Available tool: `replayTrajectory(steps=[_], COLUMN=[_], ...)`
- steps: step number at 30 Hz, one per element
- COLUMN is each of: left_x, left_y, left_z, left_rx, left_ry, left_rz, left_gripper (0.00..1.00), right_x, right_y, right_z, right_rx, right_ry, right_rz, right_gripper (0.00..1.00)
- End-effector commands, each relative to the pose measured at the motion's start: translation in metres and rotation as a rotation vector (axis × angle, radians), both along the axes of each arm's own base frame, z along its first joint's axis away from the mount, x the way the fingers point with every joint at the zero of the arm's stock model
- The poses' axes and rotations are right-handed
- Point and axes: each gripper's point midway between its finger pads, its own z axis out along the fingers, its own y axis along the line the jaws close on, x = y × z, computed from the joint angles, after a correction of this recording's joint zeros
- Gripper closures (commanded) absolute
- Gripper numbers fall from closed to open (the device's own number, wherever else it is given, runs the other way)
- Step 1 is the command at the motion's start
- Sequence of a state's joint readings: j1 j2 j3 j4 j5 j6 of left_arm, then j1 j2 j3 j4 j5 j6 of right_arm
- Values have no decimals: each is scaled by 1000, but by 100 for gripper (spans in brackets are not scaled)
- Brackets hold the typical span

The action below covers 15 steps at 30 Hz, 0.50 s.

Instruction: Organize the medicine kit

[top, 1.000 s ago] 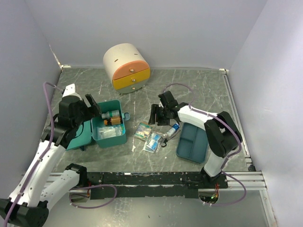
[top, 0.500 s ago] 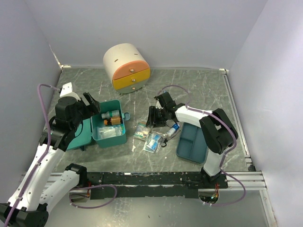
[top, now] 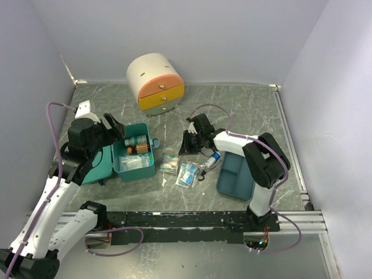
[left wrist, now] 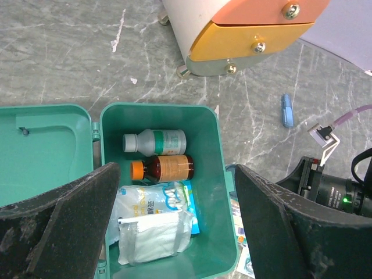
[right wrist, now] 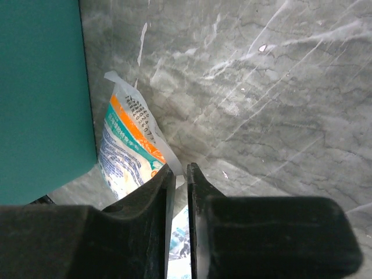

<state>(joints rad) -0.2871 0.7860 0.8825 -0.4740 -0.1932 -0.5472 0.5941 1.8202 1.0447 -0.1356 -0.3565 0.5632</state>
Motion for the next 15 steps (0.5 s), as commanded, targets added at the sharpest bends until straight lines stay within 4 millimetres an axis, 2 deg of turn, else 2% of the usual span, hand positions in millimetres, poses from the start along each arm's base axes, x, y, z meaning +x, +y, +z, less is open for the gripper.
replayTrajectory(steps=[1,3,8,11,15], left_x=[1,2,2,2,2], left_y=[-10,-11,-11,-10,-10], left_z=[15,15,14,13,13], left_rx=[-43,-46,-37,-31,-24], left_ry=[-55,-55,-50,-52,-46], left_rz=[-43,-49,-48,-46,-50], left_gripper=[9,9,9,10,10], right_x=[5,8,7,7,7], right_y=[7,7,6,15,28], right_z=[6,6,-1,-1,-5], right_rx=[38,32,20,50,74], right_ry=[-45,-48,-15,-14,-7], right_rz=[8,-2,-11,47,111], right_gripper=[89,89,62,57,57])
